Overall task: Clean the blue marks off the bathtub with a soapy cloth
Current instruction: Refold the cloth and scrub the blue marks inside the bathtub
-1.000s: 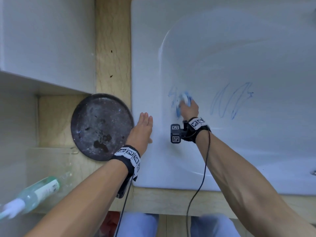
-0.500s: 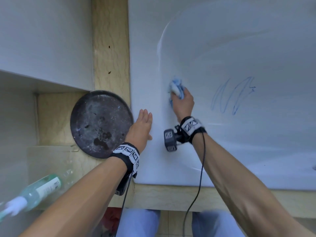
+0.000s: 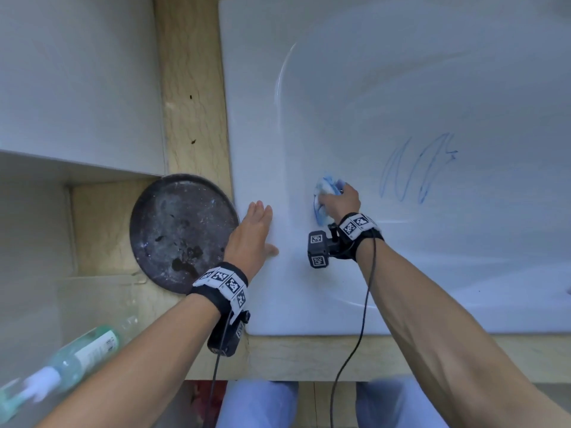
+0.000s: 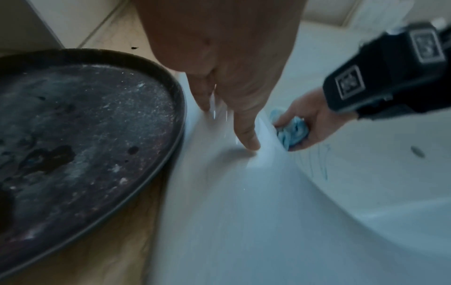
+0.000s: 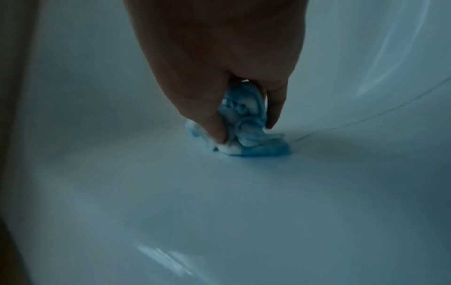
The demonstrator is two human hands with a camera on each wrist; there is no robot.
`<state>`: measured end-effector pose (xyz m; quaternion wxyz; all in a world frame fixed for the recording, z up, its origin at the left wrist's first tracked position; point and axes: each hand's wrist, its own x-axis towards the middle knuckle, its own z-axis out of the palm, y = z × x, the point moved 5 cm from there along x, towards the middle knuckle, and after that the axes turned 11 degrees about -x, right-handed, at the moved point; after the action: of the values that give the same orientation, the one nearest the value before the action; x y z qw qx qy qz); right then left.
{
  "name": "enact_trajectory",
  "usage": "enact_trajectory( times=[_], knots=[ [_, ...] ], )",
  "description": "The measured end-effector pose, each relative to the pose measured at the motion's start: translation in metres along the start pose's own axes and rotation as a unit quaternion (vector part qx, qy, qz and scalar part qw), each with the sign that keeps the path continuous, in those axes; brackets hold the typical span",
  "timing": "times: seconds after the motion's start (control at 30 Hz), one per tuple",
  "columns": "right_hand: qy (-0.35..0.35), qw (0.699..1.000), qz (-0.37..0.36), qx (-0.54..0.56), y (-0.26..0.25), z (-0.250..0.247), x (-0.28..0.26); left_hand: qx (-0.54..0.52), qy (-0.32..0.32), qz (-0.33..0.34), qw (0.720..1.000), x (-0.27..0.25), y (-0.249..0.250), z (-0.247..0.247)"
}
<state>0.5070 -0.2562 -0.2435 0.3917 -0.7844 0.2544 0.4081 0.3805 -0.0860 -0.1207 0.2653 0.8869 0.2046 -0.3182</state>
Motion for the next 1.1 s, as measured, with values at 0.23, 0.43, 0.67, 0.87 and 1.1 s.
enact_trajectory(
  times=[0.23,0.43,0.67,0.87,1.1],
  knots=[
    [-0.022,0.985,-0.05,0.162,-0.038,-0.039,0.012,0.007,0.055,-0.045,0.997,0.035,0.019,-0.032],
    [0.057,0.987,-0.076,0.127,-0.085,-0.063,0.074,0.03,0.025,-0.054,0.998,0.053,0.014,-0.027],
    [0.055,0.996,-0.073,0.01,-0.1,-0.019,0.108,0.032,0.02,-0.046,0.998,0.061,0.01,-0.022],
    [0.083,0.988,-0.13,0.032,-0.116,-0.009,0.078,0.054,0.005,-0.051,0.997,0.062,0.013,-0.024],
    [0.051,0.953,-0.288,0.08,-0.128,0.013,0.017,0.068,-0.013,-0.051,0.996,0.057,0.021,-0.031]
  ],
)
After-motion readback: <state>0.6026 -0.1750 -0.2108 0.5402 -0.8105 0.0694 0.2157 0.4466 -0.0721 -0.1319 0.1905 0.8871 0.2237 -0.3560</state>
